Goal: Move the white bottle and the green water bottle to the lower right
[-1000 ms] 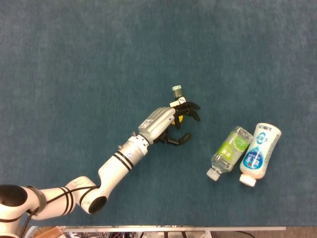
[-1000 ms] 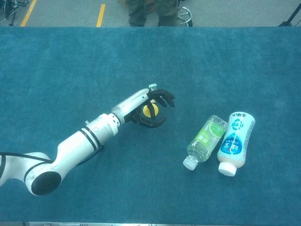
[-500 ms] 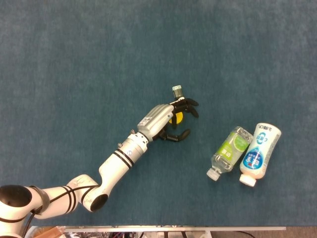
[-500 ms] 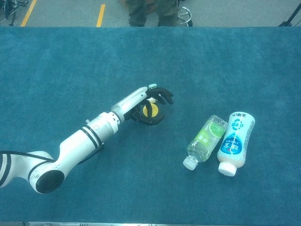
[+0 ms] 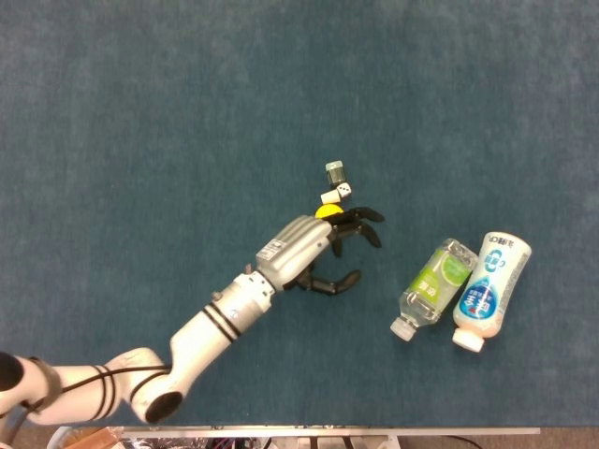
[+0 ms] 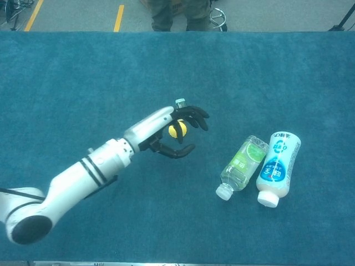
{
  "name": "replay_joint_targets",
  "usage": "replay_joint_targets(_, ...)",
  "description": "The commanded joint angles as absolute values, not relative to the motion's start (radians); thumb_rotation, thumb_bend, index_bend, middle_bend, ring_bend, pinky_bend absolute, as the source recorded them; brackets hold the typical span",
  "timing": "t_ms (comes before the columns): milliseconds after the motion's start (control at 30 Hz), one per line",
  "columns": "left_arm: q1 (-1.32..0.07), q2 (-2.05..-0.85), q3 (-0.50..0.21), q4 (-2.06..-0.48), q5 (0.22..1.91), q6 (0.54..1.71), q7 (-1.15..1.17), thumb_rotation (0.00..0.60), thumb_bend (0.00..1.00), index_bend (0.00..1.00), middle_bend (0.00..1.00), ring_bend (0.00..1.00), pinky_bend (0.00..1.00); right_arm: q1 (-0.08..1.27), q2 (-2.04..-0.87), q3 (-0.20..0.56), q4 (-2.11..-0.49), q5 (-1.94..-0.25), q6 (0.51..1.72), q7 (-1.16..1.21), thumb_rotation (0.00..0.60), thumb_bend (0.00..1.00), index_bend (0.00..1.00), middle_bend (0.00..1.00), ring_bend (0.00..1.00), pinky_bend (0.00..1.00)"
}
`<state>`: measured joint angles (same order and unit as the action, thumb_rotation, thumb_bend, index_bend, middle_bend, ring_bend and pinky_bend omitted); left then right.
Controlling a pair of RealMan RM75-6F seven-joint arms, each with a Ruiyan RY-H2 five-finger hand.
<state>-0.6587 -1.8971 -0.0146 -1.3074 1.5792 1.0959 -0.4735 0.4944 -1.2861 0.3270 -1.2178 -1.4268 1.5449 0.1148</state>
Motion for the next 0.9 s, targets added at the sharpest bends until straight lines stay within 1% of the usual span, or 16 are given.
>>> replay_joint_targets(33,-0.626,-1.815,0.018,-1.368,1.614,1.152,-0.378,0.6,0.38,0.33,0.18,0.26,0.48,0.482,-1.284,0.319,-1.221,-1.431,1.555,0.117,0.6,0.0,0.41,0.35,0.27,0.47)
replay_joint_targets(300,-0.568,-1.661,0.023,-1.378,1.622,1.246,-0.195,0.6,0.38,0.34,0.18,0.25,0.42,0.43,-1.289,0.265,-1.233,-1.479,1.604,0.095,0.6,0.0,0.41,0.36,0.27,0.47)
replay_joint_targets(500,-0.529,-1.557,0.025,-1.359,1.62,1.294,-0.108,0.6,0.4,0.35,0.17,0.23,0.39,0.375,-1.278,0.171,-1.274,-1.556,1.622,0.007,0.6,0.0,0.41,0.36,0.27,0.47)
replay_joint_targets(700,-0.477,-1.429,0.034,-1.358,1.611,1.345,-0.032,0.6,0.4,0.35,0.18,0.21,0.38,0.298,-1.228,0.089,-1.385,-1.591,1.629,-0.079,0.6,0.0,0.41,0.36,0.27,0.47)
replay_joint_targets(900,-0.416,-1.319,0.054,-1.416,1.588,1.379,0.001,0.6,0.4,0.35,0.17,0.21,0.36,0.236,-1.193,0.057,-1.488,-1.568,1.628,-0.093,0.6,0.0,0.41,0.36,0.27,0.46)
